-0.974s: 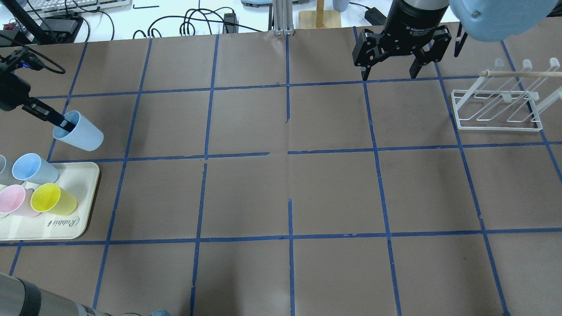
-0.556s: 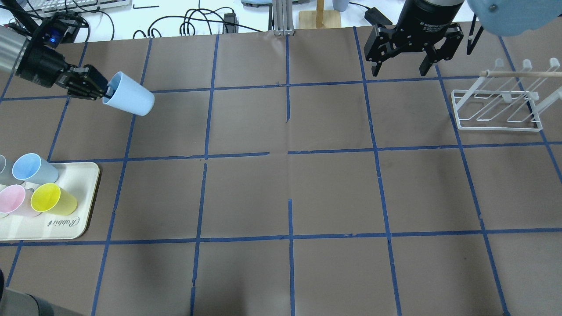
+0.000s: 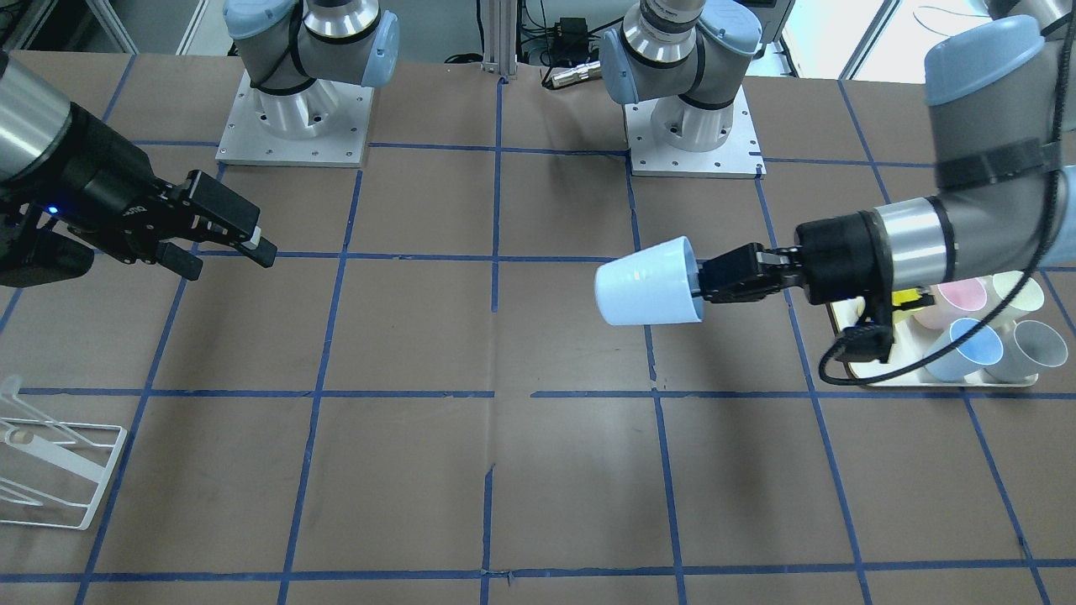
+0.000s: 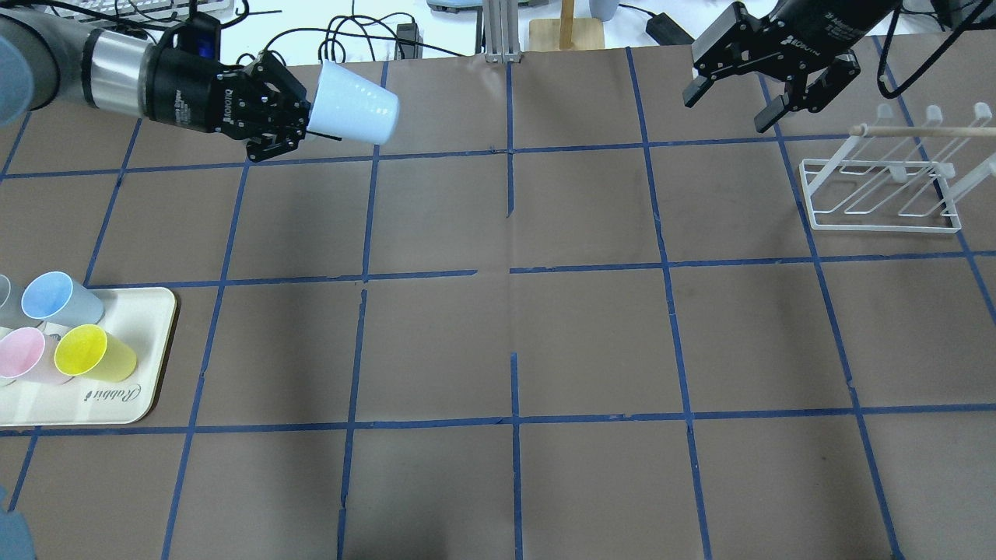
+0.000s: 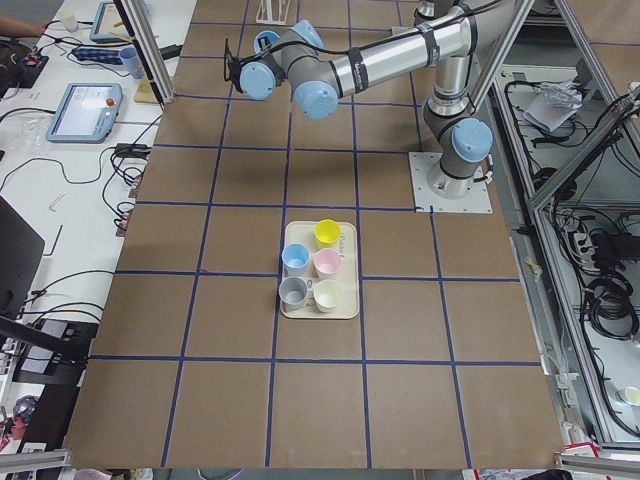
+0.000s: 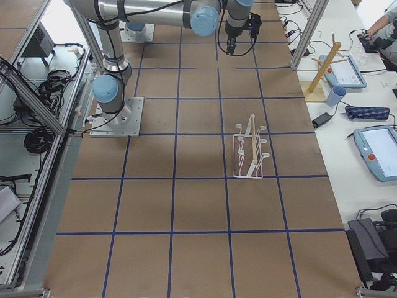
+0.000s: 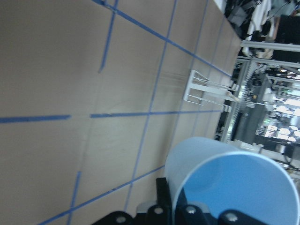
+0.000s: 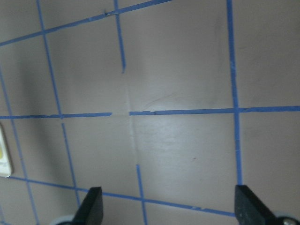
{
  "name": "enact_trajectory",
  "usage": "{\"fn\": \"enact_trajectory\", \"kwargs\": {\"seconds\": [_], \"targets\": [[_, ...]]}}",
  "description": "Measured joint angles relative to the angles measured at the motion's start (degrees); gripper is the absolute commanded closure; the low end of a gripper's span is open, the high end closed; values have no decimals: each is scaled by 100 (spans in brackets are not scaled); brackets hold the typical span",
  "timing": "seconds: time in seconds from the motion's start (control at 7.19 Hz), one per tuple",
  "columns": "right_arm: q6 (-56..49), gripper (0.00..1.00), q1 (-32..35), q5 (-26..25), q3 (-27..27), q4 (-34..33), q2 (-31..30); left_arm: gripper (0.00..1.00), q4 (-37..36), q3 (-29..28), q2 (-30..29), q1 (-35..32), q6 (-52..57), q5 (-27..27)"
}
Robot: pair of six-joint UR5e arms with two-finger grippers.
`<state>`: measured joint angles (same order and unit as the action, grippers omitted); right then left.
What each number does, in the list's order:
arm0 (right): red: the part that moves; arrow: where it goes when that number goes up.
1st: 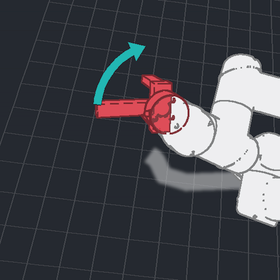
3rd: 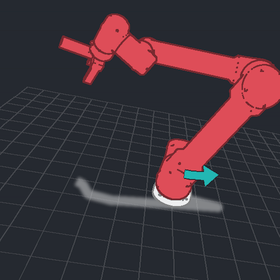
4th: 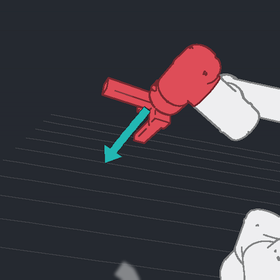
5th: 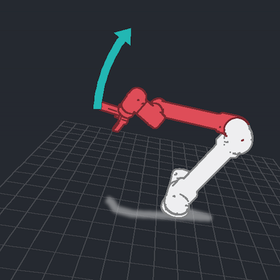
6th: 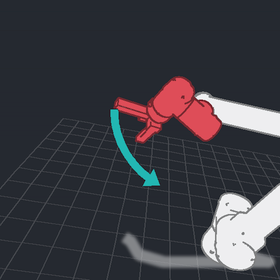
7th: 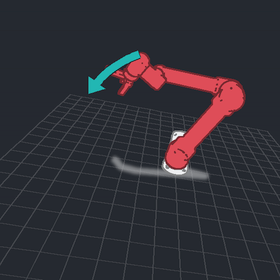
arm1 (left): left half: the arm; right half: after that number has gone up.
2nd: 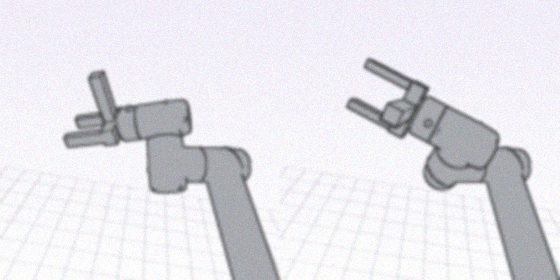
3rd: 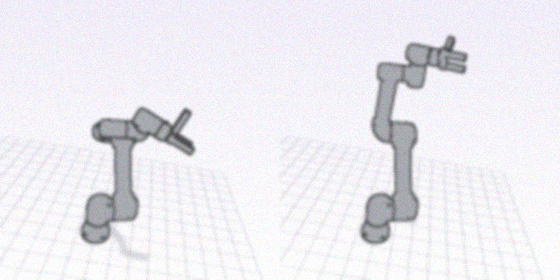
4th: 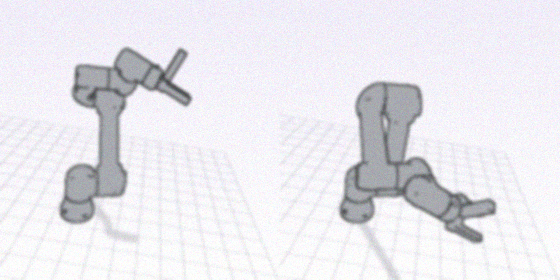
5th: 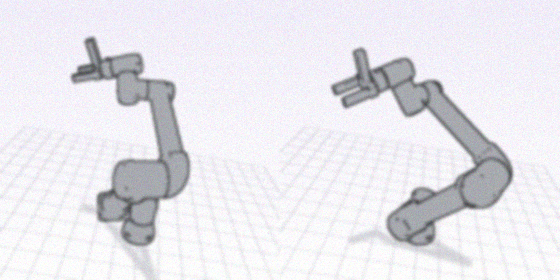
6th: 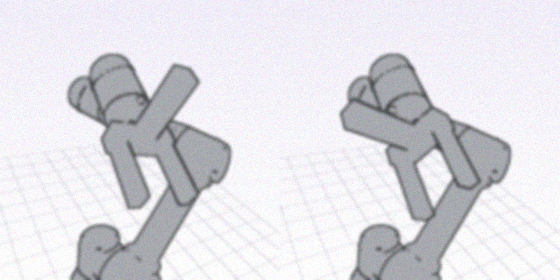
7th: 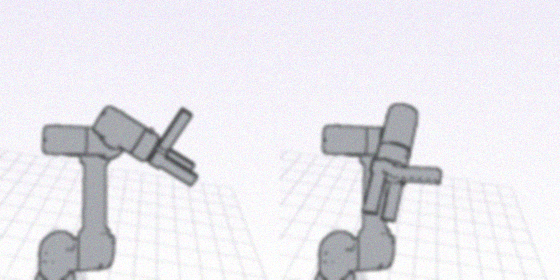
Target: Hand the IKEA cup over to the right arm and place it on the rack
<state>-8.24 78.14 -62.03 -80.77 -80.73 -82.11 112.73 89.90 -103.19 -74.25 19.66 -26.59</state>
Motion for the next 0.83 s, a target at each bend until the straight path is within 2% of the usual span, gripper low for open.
{"fn": "enact_trajectory", "kwargs": {"seconds": [0.28, 0.56, 0.83], "targets": [[-657, 0, -366, 1558, -5, 865, -56, 100, 250, 493, 162, -631, -322, 1463], [-1119, 0, -456, 3007, -100, 1365, -116, 100, 284, 748, 178, -1199, -420, 2414], [-1521, 0, -460, 4235, -760, 1516, -352, 100, 255, 939, 159, -1721, -429, 3434]]}}
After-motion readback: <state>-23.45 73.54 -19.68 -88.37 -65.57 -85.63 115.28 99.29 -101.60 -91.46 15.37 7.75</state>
